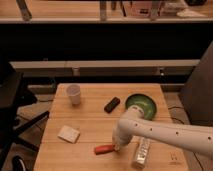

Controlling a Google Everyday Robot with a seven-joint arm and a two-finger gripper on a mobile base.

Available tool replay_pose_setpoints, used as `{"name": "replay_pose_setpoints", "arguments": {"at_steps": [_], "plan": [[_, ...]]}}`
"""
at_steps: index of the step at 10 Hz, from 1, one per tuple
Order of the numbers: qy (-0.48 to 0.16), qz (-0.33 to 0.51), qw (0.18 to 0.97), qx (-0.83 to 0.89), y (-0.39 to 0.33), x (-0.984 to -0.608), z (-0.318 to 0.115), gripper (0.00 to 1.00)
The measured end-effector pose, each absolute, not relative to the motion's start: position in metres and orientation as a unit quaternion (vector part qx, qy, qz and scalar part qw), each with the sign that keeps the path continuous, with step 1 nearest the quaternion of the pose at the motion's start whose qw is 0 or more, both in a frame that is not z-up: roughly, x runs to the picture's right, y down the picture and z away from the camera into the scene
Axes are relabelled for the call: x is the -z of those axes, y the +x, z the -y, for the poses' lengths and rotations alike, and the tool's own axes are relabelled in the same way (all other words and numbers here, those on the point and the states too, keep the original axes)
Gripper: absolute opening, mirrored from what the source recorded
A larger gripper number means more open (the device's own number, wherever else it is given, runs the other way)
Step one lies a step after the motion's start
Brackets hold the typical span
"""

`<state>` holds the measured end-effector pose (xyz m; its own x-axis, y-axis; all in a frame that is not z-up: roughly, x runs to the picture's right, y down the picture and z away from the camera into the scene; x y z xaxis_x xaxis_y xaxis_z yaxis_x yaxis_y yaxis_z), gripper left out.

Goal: Drag the pepper across the table

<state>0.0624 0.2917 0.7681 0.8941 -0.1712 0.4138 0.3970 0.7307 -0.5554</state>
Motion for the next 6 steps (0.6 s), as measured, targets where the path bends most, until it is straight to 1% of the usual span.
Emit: {"name": "replay_pose_setpoints", "arguments": {"at_steps": [6], "plan": [[-0.332, 0.169, 0.919, 0.133, 0.093, -0.777, -0.277, 0.02]]}}
